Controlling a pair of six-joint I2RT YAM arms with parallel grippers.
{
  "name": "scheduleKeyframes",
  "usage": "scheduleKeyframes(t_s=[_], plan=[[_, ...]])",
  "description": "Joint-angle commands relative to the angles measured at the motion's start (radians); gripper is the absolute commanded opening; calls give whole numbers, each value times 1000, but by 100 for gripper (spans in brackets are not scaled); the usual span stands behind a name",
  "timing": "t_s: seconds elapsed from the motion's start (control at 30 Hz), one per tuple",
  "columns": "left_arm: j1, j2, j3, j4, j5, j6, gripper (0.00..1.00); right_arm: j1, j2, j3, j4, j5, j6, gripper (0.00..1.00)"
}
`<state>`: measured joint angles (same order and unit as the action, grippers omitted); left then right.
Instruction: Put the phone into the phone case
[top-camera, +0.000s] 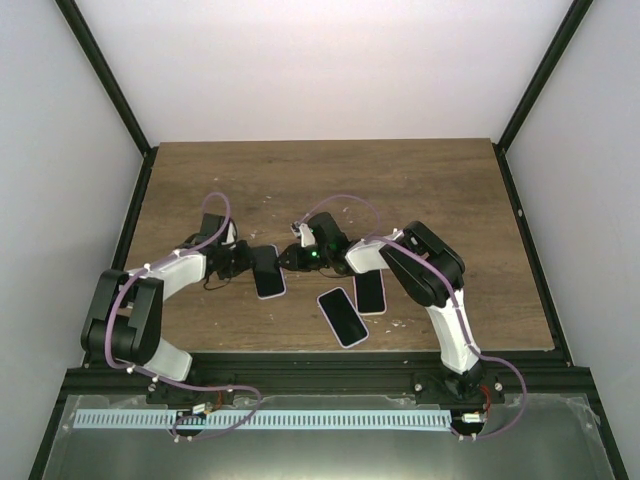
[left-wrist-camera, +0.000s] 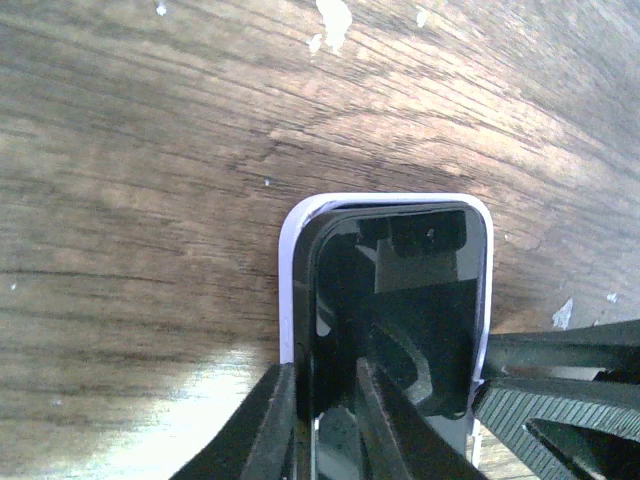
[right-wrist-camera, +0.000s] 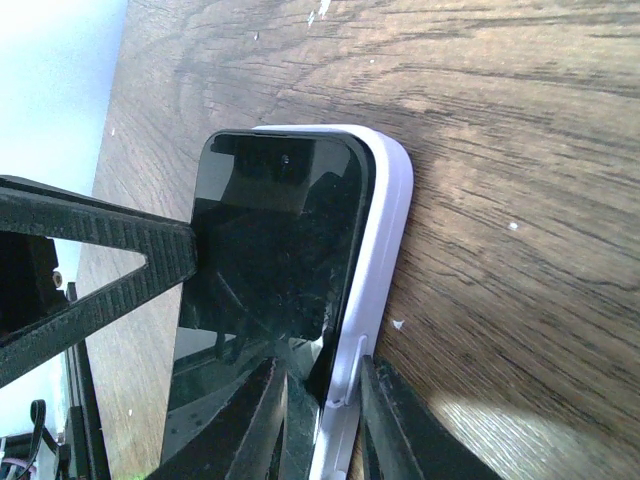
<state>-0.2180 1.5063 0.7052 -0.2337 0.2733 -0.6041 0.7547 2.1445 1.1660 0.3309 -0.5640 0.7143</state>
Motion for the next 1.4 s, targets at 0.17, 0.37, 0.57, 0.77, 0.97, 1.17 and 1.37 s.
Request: scheduleKeyframes(t_s=[0.17, 0.37, 0.57, 0.77, 0.97, 1.17, 1.37], plan=[[-5, 47, -6, 77, 70, -9, 9, 9, 0, 24, -6, -8, -38, 22], [-6, 54, -20, 80, 89, -31, 8, 9, 4, 46, -12, -14, -45, 22], [-4, -19, -29, 5, 60, -47, 25, -1, -44, 23, -45, -8, -12, 30], [3, -75, -55, -10, 82, -54, 34, 0, -101, -32, -88, 4, 24, 35], [7, -54, -84, 24, 117, -43, 30, 12, -112, -66, -116, 43, 41, 38], [18, -25, -99, 34, 135, -24, 21, 55, -68, -27, -130, 47, 53, 39], [58, -11, -145, 56, 153, -12, 14, 59, -51, -17, -61, 18, 104, 39]])
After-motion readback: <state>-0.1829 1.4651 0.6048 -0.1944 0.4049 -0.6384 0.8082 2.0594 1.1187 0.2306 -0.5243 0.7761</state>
